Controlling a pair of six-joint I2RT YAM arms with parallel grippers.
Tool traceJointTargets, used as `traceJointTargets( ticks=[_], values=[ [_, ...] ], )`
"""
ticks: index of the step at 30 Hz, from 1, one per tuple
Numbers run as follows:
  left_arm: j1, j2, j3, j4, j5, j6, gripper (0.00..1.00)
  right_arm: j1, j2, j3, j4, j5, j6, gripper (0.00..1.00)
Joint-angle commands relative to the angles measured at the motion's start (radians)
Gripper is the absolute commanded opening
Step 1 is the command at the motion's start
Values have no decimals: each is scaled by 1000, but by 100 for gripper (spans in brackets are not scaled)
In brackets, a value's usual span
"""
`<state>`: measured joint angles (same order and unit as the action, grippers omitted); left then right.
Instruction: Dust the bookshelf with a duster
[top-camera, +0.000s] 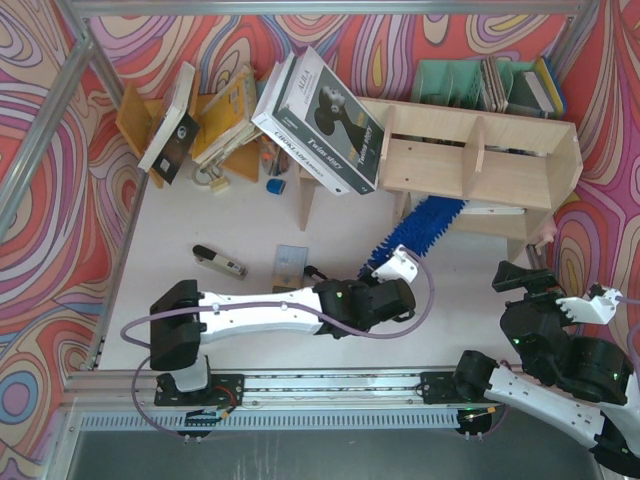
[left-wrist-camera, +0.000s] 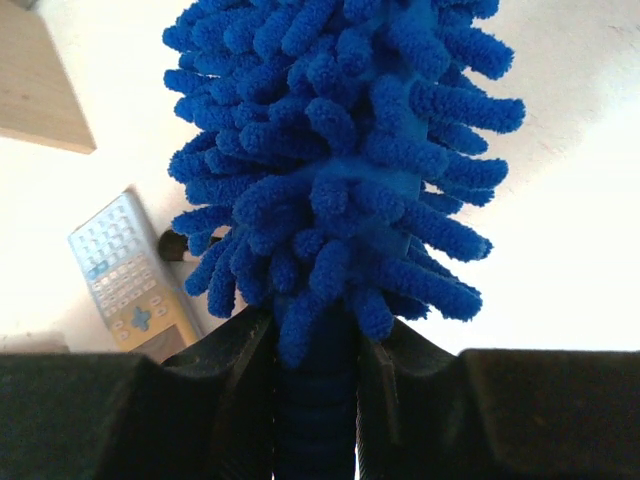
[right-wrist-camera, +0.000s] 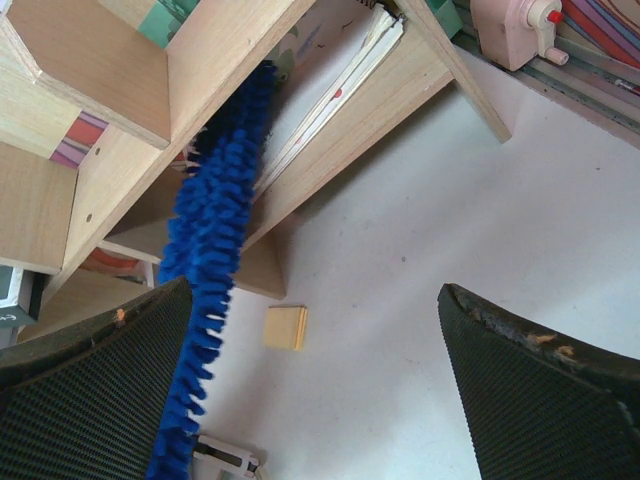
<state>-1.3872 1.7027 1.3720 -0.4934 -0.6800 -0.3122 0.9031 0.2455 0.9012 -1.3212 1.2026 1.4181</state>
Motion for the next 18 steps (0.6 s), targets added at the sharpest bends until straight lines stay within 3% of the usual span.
traceJointTargets(
  ticks=[1, 10, 18],
  values=[
    [-45, 63, 39, 39, 40, 32, 0, 4, -11, -8, 2, 20, 1, 99],
    [-148, 3, -9, 122, 112, 94, 0, 4, -6, -8, 0, 21, -1, 99],
    [-101, -110, -74, 216, 79, 152, 0, 5, -11, 28, -37, 33, 36, 97]
  ],
)
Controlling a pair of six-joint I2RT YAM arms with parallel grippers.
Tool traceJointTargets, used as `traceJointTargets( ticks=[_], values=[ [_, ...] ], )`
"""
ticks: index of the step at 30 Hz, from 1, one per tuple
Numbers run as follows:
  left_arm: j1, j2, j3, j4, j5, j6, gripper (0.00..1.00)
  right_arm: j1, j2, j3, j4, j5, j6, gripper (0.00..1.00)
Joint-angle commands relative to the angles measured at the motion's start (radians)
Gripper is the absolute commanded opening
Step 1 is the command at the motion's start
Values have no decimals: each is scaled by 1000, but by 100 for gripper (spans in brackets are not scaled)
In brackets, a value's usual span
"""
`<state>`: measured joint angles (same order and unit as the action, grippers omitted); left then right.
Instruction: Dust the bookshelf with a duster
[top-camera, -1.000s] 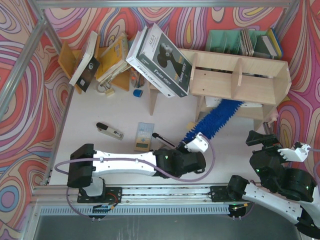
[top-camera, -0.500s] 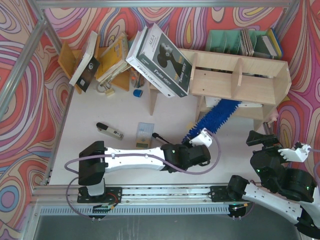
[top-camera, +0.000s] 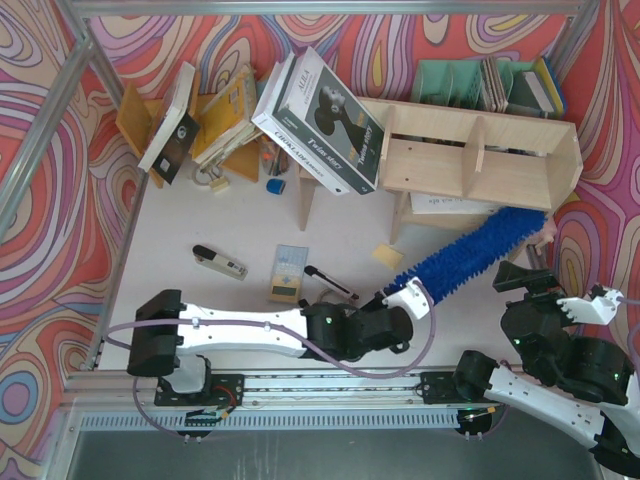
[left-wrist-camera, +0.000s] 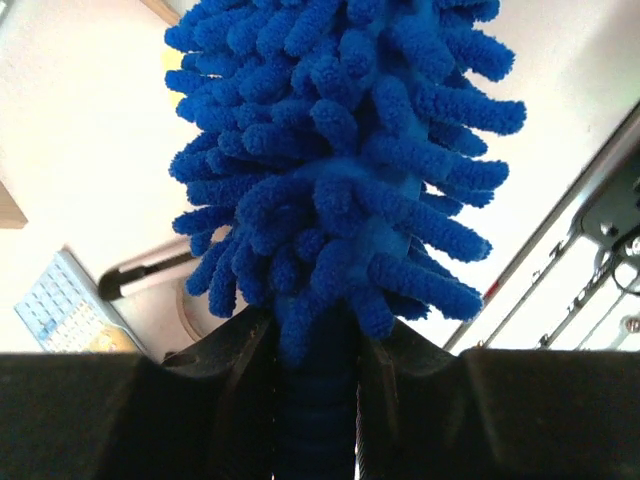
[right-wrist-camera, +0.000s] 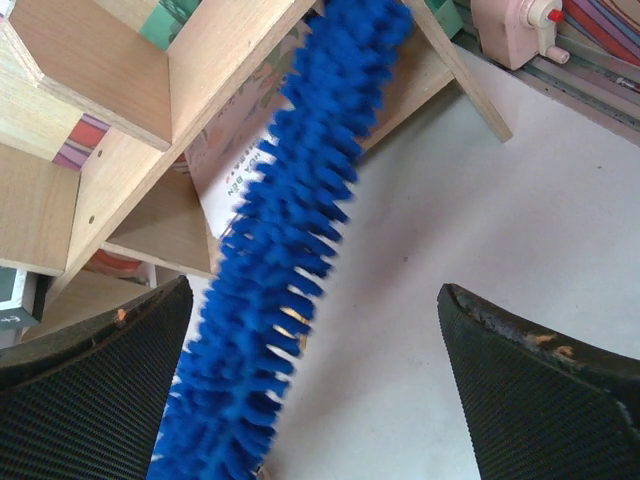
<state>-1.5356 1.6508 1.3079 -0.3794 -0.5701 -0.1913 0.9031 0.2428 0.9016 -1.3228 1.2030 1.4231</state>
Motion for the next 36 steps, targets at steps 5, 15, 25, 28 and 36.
traceJointTargets(
  ticks=[5, 15, 25, 28, 36],
  values=[
    [125, -21, 29, 108, -9, 54, 0, 4, 14, 81, -12, 46, -36, 97],
    [186, 207, 302, 5, 75, 98, 0, 4, 0, 82, -94, 35, 32, 99],
    [138, 191, 243, -7, 172, 46, 0, 4, -12, 62, -95, 19, 26, 99],
    [82, 163, 220, -9, 153, 68, 0, 5, -14, 62, -95, 21, 23, 99],
    [-14, 30, 84, 41, 125, 79, 0, 5, -1, 63, -95, 24, 20, 99]
  ],
)
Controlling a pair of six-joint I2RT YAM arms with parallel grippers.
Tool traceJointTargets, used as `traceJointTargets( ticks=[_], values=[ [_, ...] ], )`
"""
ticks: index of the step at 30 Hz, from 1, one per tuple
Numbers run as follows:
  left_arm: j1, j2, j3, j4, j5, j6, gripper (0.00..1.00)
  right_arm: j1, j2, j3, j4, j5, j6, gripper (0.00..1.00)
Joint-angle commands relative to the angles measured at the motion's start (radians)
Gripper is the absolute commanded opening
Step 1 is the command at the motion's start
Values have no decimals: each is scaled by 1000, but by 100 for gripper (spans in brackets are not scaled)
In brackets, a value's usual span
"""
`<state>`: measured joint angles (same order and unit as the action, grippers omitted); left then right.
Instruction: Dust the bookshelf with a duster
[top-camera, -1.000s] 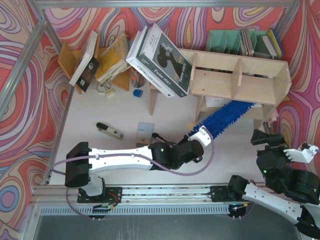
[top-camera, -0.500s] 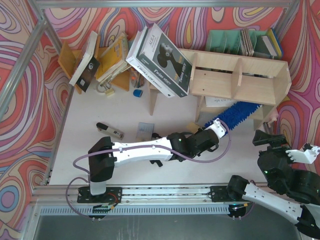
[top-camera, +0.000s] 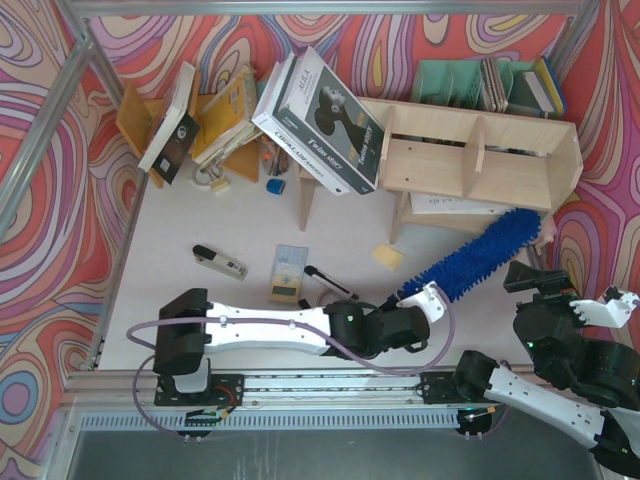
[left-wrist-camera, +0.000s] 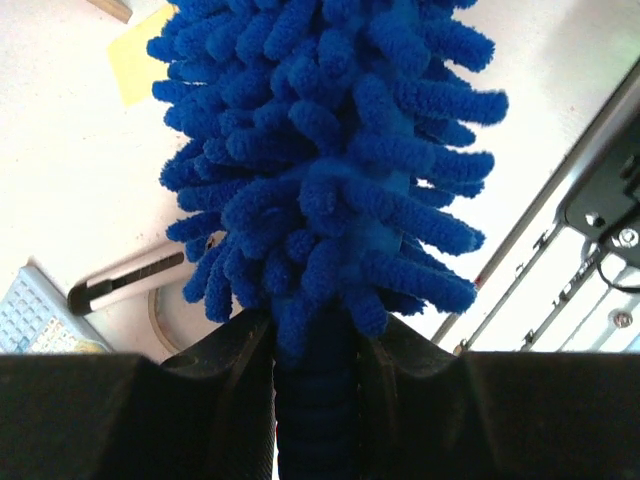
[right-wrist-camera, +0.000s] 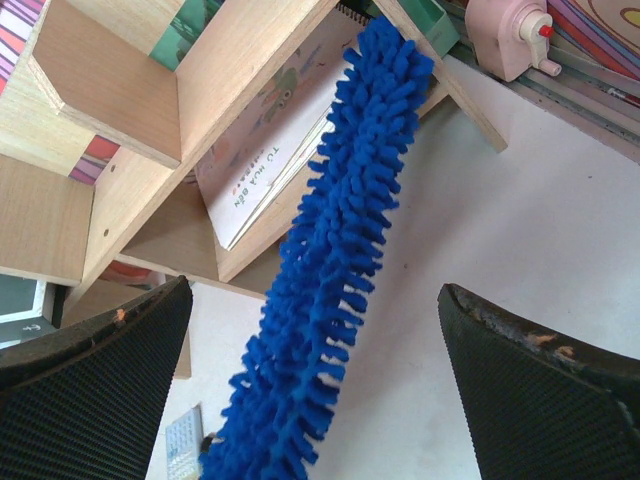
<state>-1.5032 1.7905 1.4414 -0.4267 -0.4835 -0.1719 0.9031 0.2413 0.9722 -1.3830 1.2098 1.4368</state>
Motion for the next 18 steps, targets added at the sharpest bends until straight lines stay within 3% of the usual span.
traceJointTargets(
  ticks=[1, 8, 18],
  values=[
    [-50, -136, -70, 97, 32, 60, 0, 4, 2, -11, -35, 17, 7, 99],
    [-27, -232, -150, 162, -99, 74, 0, 4, 4, -13, -35, 17, 9, 99],
    [73, -79, -34, 128, -86, 24, 0, 4, 7, -13, -35, 18, 7, 99]
  ],
)
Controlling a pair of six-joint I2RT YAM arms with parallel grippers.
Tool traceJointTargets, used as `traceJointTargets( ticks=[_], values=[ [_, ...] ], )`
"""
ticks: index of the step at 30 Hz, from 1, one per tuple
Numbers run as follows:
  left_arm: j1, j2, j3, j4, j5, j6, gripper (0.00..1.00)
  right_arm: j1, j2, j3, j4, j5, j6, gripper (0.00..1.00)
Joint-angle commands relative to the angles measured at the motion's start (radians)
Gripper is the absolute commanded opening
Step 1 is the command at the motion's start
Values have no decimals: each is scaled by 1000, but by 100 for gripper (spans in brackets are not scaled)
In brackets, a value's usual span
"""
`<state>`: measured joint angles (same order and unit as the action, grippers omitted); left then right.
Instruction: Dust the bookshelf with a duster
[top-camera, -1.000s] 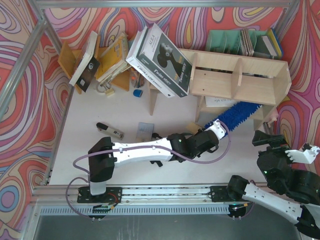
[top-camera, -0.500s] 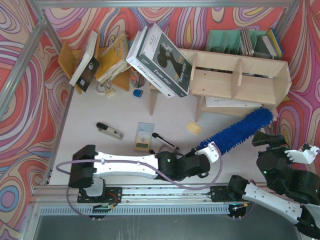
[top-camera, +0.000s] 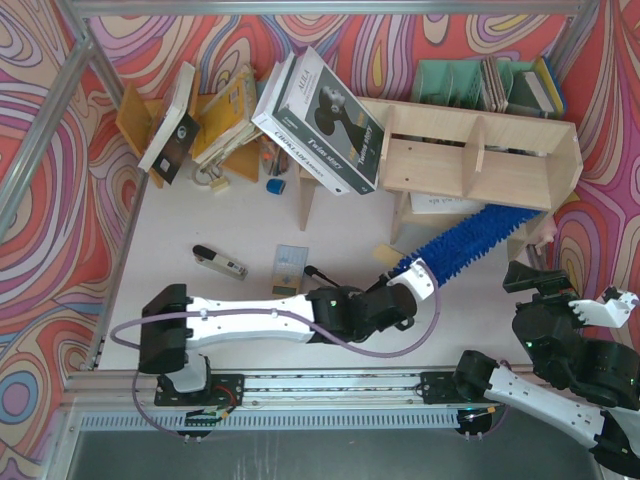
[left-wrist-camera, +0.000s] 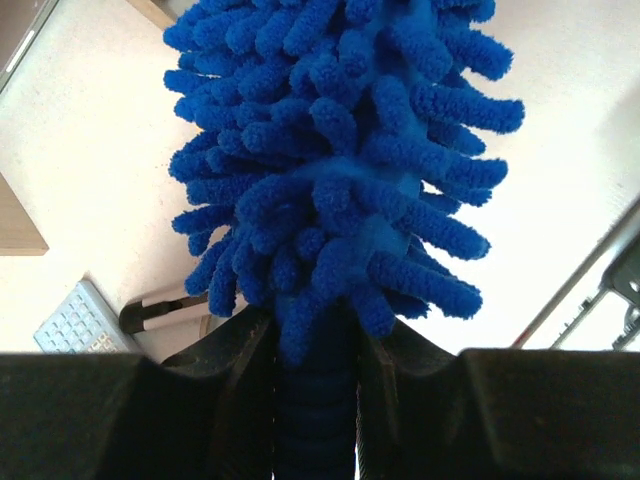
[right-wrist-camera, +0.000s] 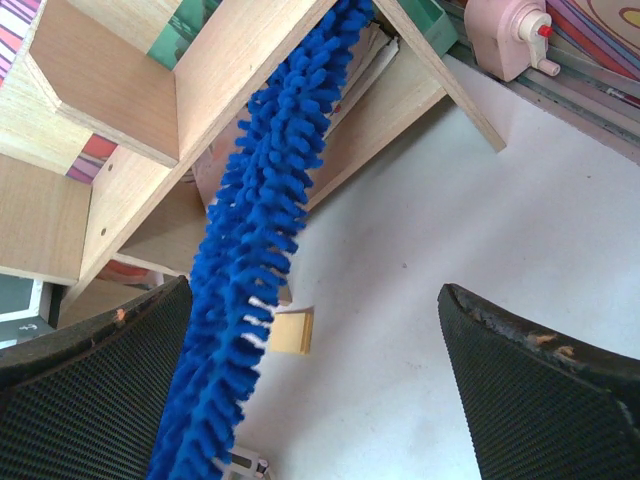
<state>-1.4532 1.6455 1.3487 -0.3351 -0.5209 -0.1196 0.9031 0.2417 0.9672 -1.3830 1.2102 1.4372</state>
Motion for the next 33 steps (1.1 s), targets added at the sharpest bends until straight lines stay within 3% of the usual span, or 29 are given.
traceJointTargets(
  ticks=[1, 10, 17, 25, 33],
  values=[
    [25, 81, 68, 34, -45, -32, 0, 4, 6, -8, -34, 18, 8, 99],
    [38, 163, 171, 58, 19, -49, 0, 4, 7, -9, -36, 18, 9, 99],
    [-1, 98, 128, 146, 31, -29, 0, 4, 4, -11, -35, 17, 11, 99],
    [-71, -23, -74, 291, -99, 11, 0, 4, -1, -12, -34, 15, 12, 99],
    [-65, 52, 16, 239, -225, -74, 0, 5, -1, -10, -35, 15, 12, 99]
  ],
)
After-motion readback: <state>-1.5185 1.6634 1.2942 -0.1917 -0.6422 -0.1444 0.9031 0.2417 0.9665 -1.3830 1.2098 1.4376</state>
